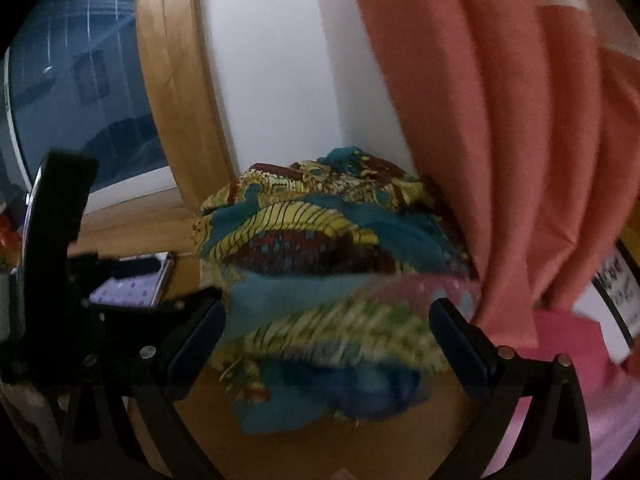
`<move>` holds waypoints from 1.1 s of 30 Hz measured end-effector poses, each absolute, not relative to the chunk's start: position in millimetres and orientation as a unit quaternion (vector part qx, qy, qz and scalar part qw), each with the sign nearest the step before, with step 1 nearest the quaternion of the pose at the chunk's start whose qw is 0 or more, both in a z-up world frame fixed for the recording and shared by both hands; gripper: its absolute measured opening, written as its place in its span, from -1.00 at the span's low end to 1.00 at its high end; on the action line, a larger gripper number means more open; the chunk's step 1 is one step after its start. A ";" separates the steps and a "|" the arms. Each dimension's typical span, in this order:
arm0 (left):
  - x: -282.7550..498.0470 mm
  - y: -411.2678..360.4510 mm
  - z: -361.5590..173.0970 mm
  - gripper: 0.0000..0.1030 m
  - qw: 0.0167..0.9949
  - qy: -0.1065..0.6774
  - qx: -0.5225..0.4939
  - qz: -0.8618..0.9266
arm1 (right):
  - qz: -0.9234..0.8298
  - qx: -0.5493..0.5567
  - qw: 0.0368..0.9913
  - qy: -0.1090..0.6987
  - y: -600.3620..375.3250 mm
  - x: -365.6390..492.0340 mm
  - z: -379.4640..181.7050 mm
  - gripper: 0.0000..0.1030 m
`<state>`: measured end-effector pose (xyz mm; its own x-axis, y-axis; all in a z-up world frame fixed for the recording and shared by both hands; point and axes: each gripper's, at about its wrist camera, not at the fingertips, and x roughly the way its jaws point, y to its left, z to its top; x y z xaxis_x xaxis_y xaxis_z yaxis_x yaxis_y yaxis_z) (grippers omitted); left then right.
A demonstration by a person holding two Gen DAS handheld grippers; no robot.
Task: Fold clothes
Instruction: 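Reach both grippers into the patterned cloth heap and close on it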
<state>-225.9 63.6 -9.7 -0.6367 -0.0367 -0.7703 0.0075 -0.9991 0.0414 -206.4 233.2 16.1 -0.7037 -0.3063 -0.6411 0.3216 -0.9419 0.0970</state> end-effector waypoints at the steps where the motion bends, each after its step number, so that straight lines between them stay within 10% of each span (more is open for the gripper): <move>1: -232.8 63.5 -9.2 0.52 0.010 -0.016 0.425 -0.905 | -0.920 0.351 0.172 0.008 233.6 -213.3 14.0 1.00; 11: -273.8 70.2 -25.7 0.51 -0.010 -0.024 0.435 -0.900 | -0.911 0.374 0.169 0.041 227.5 -250.1 -9.3 1.00; 14: -274.1 65.0 -28.3 0.08 -0.033 0.000 0.434 -0.900 | -0.906 0.381 0.180 0.028 231.4 -254.1 -15.0 0.96; 16: -271.9 65.4 -27.6 -0.36 -0.057 0.009 0.431 -0.901 | -0.906 0.378 0.188 0.027 229.2 -254.3 -15.1 0.66; 22: -251.2 57.7 -11.8 -0.76 -0.056 0.014 0.402 -0.914 | -0.908 0.354 0.223 0.019 215.1 -239.9 0.9 -0.50; 33: -164.6 15.2 12.5 -0.83 -0.018 0.016 0.365 -0.931 | -0.889 0.328 0.320 -0.004 159.9 -179.9 27.7 -0.63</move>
